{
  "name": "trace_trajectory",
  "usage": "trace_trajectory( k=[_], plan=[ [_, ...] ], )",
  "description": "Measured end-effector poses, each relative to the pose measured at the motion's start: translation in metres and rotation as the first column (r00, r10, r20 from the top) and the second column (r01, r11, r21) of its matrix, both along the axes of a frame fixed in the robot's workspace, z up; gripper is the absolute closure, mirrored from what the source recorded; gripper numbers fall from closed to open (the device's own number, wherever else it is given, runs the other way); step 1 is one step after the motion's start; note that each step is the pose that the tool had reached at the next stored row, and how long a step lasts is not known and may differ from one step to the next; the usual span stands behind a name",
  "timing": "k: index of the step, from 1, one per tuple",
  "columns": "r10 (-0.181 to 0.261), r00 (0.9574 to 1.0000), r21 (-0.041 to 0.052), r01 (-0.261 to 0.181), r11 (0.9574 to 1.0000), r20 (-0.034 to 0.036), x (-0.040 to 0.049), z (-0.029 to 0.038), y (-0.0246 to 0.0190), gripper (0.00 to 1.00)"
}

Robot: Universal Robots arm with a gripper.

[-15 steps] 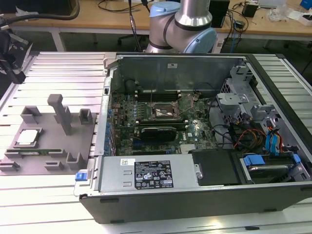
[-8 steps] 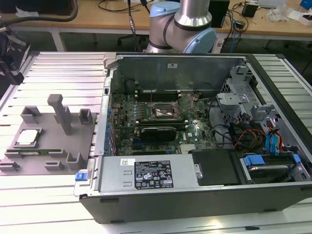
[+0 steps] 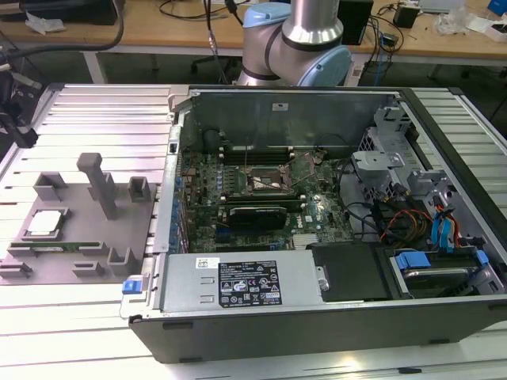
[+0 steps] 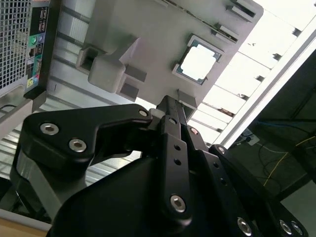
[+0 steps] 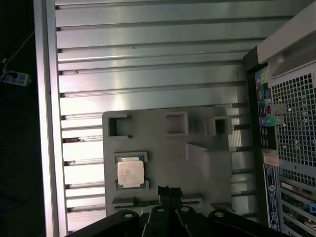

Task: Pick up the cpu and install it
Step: 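Reach for the cpu, then pick up the cpu and move it towards the insertion slot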

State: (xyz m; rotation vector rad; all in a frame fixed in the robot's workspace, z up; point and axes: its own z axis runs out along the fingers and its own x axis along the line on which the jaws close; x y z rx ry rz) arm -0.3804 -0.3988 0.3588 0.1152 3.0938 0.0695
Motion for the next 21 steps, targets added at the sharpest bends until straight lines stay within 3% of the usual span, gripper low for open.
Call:
trace_trajectory(
  k=[11, 21],
  plan=[
    [0.000, 1.0000, 0.0000, 0.000, 1.0000, 0.0000, -0.0068, -0.0257, 0.0000, 0.89],
    [0.000, 1.0000, 0.0000, 0.000, 1.0000, 0.0000, -0.0072, -0.0290, 0.0000, 0.89]
  ],
)
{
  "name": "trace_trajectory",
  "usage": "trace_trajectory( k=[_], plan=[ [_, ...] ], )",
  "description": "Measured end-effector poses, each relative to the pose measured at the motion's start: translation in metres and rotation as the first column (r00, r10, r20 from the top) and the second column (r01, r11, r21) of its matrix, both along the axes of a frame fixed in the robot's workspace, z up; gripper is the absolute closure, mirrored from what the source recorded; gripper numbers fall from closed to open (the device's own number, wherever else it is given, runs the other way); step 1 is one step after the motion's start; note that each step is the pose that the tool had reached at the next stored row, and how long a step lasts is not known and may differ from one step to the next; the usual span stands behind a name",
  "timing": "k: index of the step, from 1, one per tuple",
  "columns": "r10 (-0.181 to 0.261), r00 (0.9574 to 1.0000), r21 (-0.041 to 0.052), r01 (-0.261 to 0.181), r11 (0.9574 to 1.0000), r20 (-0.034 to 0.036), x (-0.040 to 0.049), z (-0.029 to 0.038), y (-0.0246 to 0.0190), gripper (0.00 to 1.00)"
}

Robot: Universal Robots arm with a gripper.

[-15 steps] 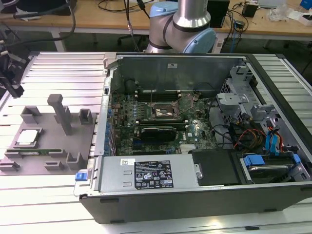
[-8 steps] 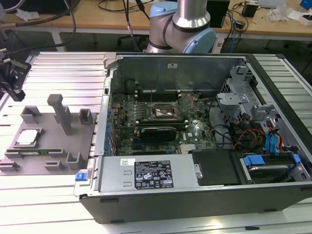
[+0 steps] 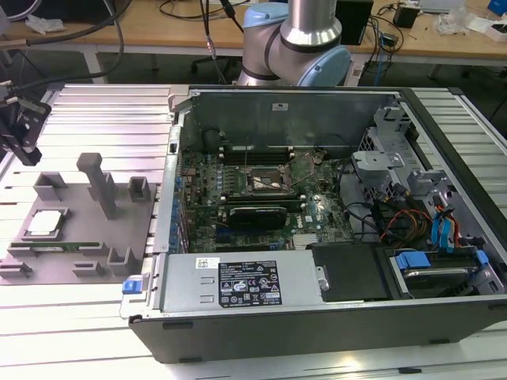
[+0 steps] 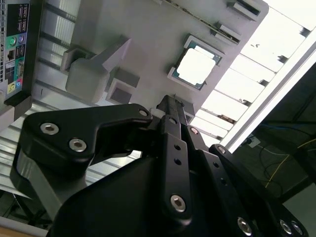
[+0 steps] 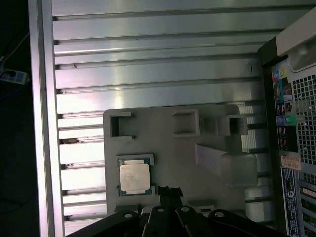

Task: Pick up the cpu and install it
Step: 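Pick up the cpu and move it towards the insertion slot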

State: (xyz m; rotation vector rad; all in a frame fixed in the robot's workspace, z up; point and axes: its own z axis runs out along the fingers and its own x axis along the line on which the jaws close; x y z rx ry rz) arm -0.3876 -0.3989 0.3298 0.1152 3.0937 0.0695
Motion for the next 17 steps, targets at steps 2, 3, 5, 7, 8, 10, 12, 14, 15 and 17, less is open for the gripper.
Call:
trace_trajectory(
  k=[2, 3, 5, 7, 8, 10, 12, 14, 15, 17],
  plan=[
    [0.000, 1.0000, 0.0001, 0.000, 1.0000, 0.0000, 0.0000, -0.0001, 0.0000, 0.89],
    [0.000, 1.0000, 0.0000, 0.000, 1.0000, 0.0000, 0.0000, -0.0002, 0.0000, 0.89],
    [0.000, 1.0000, 0.0000, 0.000, 1.0000, 0.0000, 0.0000, -0.0002, 0.0000, 0.89],
    [0.000, 1.0000, 0.0000, 0.000, 1.0000, 0.0000, 0.0000, -0.0003, 0.0000, 0.89],
    [0.000, 1.0000, 0.0000, 0.000, 1.0000, 0.0000, 0.0000, -0.0003, 0.0000, 0.89],
    [0.000, 1.0000, 0.0000, 0.000, 1.0000, 0.0001, -0.0013, -0.0020, 0.0000, 0.89],
    [0.000, 1.0000, 0.0000, 0.000, 1.0000, 0.0002, -0.0029, -0.0048, 0.0000, 0.89],
    [0.000, 1.0000, 0.0000, 0.000, 1.0000, 0.0001, -0.0048, -0.0078, 0.0000, 0.89],
    [0.000, 1.0000, 0.0000, 0.000, 1.0000, 0.0002, -0.0052, -0.0086, 0.0000, 0.89],
    [0.000, 1.0000, 0.0000, 0.000, 1.0000, 0.0003, -0.0061, -0.0105, 0.0000, 0.89]
  ],
)
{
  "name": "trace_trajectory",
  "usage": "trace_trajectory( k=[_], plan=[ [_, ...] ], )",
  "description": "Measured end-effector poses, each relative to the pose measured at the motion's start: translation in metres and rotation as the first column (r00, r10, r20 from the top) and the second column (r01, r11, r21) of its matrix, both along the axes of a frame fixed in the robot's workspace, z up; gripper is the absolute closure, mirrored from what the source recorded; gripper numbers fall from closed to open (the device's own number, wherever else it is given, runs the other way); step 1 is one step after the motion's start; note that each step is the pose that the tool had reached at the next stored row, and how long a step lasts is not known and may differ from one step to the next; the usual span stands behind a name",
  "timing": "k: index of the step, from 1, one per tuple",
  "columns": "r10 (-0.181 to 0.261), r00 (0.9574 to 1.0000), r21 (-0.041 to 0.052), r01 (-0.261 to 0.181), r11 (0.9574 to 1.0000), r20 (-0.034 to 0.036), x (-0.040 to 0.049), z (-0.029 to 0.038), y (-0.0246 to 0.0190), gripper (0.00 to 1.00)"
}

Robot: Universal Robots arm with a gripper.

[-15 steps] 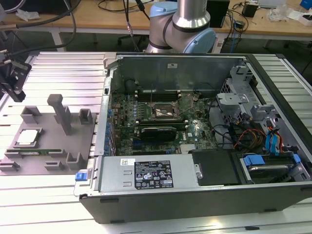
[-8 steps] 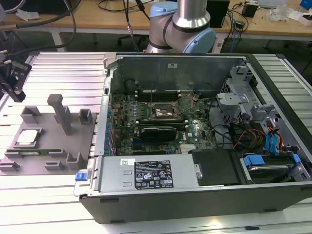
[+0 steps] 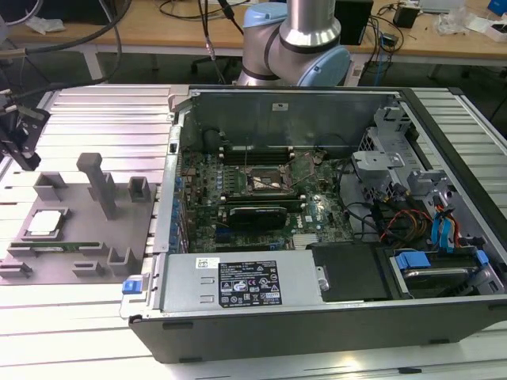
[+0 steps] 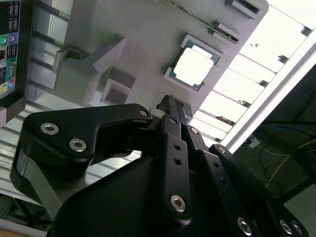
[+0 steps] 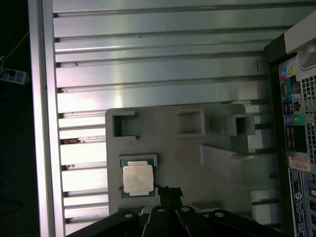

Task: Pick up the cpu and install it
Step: 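Pick up the cpu and move it towards the insertion slot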

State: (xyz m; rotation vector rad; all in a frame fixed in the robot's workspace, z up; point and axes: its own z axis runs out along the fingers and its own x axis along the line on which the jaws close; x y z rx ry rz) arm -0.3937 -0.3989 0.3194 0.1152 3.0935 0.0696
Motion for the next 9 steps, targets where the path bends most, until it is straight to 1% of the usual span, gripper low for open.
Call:
trace_trajectory(
  k=[9],
  plan=[
    [0.000, 1.0000, 0.0000, 0.000, 1.0000, -0.0001, -0.0046, -0.0077, 0.0000, 0.89]
  ],
)
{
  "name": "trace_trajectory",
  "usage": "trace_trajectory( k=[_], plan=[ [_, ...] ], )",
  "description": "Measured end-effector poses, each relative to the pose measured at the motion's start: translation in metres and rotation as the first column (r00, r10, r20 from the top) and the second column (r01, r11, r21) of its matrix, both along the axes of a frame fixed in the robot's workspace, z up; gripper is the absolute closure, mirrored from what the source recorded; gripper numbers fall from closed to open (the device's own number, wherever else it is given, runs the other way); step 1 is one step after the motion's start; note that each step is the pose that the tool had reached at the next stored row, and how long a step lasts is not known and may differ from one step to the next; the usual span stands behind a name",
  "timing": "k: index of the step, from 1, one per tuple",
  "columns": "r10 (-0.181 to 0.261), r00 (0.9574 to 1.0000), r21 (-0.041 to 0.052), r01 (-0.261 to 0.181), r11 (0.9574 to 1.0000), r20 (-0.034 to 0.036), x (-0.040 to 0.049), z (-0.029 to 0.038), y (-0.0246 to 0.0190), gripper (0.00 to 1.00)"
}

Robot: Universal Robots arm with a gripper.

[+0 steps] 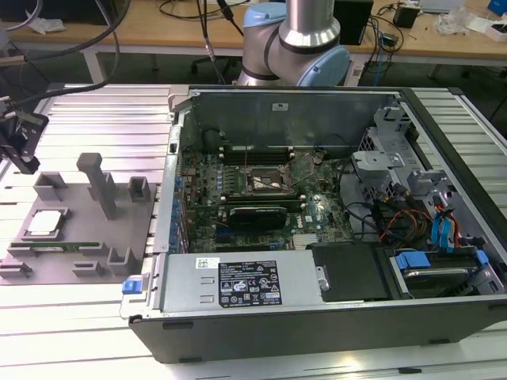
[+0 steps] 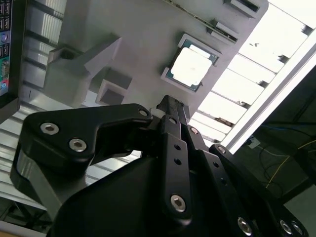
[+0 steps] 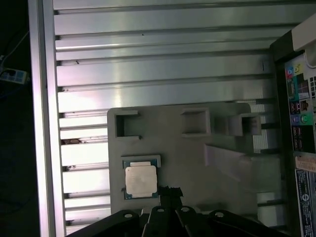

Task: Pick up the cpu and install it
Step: 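Pick up the cpu and move it towards the insertion slot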

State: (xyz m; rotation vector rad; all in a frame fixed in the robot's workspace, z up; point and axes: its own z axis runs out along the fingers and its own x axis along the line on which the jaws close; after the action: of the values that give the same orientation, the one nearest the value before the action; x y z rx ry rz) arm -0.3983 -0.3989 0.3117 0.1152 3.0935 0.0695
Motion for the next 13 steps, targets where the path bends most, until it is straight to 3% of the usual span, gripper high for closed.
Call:
trace_trajectory(
  k=[13],
  plan=[
    [0.000, 1.0000, 0.0000, 0.000, 1.0000, 0.0000, -0.0154, -0.0275, 0.0000, 0.89]
  ],
)
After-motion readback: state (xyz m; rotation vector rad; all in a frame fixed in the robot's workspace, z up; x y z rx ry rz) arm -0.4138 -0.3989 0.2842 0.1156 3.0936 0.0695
